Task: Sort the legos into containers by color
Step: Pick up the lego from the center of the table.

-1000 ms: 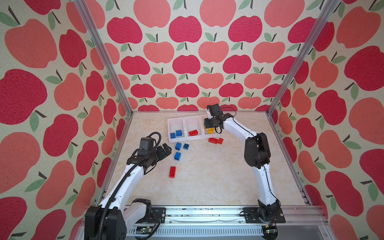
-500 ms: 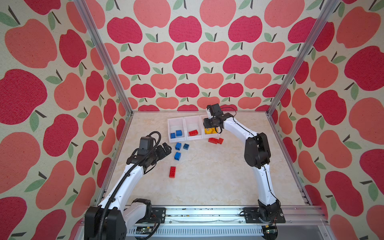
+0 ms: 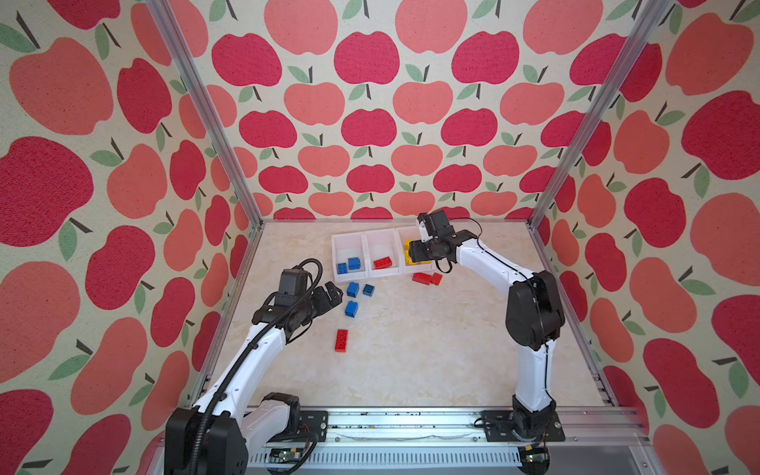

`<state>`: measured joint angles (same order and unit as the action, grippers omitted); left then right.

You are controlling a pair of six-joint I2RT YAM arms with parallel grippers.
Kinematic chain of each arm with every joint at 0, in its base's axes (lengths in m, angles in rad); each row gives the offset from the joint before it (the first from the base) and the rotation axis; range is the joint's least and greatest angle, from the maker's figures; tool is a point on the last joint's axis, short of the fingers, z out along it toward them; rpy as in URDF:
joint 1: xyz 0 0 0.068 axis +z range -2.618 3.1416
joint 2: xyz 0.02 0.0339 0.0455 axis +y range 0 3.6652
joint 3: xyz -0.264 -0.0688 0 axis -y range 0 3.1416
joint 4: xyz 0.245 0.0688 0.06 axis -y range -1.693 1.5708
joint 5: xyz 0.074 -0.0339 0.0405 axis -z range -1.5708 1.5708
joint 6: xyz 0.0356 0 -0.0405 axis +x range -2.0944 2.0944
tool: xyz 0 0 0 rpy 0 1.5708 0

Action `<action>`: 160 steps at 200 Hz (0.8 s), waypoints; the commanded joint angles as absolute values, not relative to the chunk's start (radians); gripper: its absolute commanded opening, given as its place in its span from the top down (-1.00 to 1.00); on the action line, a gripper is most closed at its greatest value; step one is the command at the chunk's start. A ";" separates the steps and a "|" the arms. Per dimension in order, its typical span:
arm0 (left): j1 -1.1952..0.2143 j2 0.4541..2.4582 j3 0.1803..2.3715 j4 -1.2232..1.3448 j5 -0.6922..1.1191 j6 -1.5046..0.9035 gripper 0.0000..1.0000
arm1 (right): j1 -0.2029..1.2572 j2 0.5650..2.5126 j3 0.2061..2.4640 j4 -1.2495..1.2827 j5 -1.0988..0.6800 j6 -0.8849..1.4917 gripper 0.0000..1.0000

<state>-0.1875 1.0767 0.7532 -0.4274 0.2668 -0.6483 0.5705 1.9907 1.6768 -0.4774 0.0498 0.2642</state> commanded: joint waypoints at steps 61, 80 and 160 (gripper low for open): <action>-0.335 1.169 0.814 -0.647 0.160 -0.600 -0.88 | 0.635 1.705 1.396 -0.477 0.044 0.315 -0.50; -0.378 1.201 0.824 -0.686 0.129 -0.597 -0.77 | 0.643 1.654 1.339 -0.481 0.044 0.330 -0.52; -0.503 1.435 0.918 -0.816 0.044 -0.562 -0.31 | 0.649 1.531 1.220 -0.503 0.058 0.373 -0.58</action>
<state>-0.4858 1.3956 0.8806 -0.7410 0.0929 -0.5827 0.6415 1.5742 1.2453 -0.4812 0.0505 0.3428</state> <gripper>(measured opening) 0.674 0.786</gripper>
